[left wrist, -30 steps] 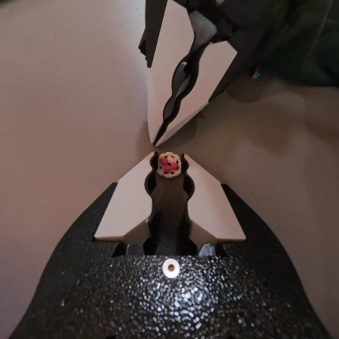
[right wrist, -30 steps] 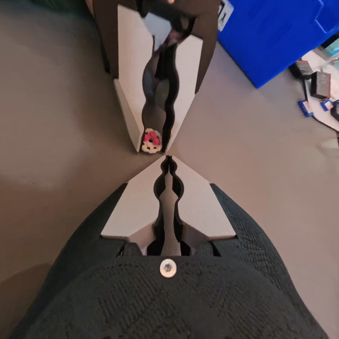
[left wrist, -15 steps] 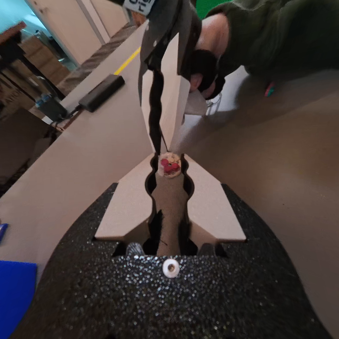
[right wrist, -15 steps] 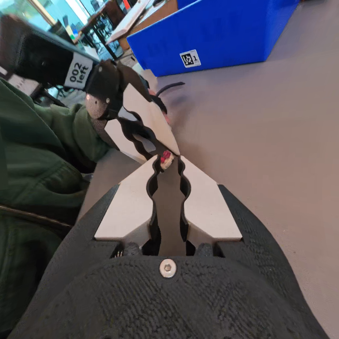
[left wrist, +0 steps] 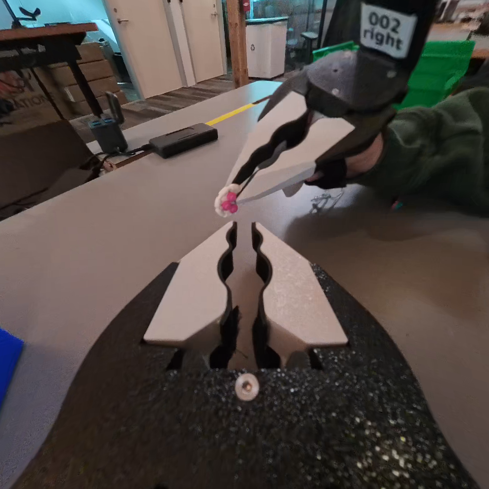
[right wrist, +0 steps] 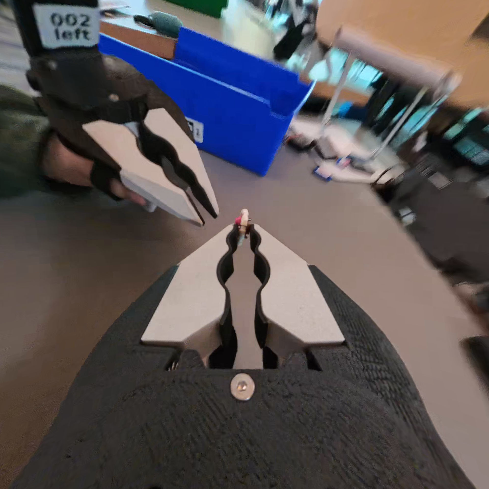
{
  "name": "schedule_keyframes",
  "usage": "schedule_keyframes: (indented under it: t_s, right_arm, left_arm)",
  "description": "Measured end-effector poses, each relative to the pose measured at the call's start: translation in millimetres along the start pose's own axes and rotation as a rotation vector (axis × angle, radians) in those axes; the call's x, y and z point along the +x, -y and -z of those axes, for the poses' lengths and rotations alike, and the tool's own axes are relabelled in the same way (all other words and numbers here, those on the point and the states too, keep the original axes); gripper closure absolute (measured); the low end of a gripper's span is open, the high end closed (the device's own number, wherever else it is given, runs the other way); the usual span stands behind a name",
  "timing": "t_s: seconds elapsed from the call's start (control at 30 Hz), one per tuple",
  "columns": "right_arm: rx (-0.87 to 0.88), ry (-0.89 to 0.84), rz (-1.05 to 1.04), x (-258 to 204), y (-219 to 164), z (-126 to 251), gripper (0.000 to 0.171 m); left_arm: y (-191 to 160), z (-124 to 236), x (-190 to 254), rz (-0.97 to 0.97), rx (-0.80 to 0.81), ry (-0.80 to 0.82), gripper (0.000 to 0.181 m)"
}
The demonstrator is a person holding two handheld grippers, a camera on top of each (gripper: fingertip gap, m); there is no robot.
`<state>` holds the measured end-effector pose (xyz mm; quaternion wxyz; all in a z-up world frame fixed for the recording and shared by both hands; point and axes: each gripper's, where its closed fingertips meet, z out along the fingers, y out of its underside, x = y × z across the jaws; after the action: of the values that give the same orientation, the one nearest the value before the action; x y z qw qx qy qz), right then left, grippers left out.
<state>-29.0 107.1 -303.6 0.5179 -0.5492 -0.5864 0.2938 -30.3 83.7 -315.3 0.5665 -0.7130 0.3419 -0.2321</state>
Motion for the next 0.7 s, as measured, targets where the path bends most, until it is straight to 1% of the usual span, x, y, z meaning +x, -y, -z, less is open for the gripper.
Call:
schedule_keyframes:
  t_s: [0.07, 0.17, 0.27, 0.37, 0.47, 0.5, 0.57, 0.6, 0.67, 0.7]
  right_arm:
    - [0.069, -0.041, 0.121, -6, 12, 2, 0.164]
    - [0.129, -0.103, 0.187, -8, 20, 5, 0.164]
    - [0.157, -0.157, 0.231, -5, 22, 7, 0.164]
    - [0.211, -0.228, 0.345, -6, 29, 11, 0.164]
    - [0.242, -0.232, 0.426, -15, 33, 13, 0.164]
    - [0.244, -0.224, 0.44, -17, 33, 12, 0.164]
    - [0.247, -0.209, 0.453, -21, 33, 11, 0.164]
    - [0.252, -0.195, 0.454, -23, 33, 11, 0.164]
    - [0.266, -0.176, 0.448, -26, 33, 12, 0.164]
    - [0.272, -0.169, 0.444, -27, 34, 12, 0.163]
  left_arm:
    - [5, 2, -3, 0.061, 0.045, -0.009, 0.173]
    - [16, 9, -6, 0.056, 0.117, 0.008, 0.17]
    - [27, 15, -1, 0.018, 0.183, -0.009, 0.172]
    - [29, 16, 1, 0.082, 0.216, -0.056, 0.173]
    - [32, 18, -3, 0.187, 0.26, -0.099, 0.163]
    - [35, 20, -3, 0.221, 0.286, -0.131, 0.158]
    - [39, 22, -1, 0.277, 0.318, -0.19, 0.152]
    - [39, 21, 1, 0.295, 0.321, -0.214, 0.153]
    - [39, 21, 6, 0.307, 0.324, -0.265, 0.168]
    - [40, 22, 6, 0.303, 0.334, -0.267, 0.173]
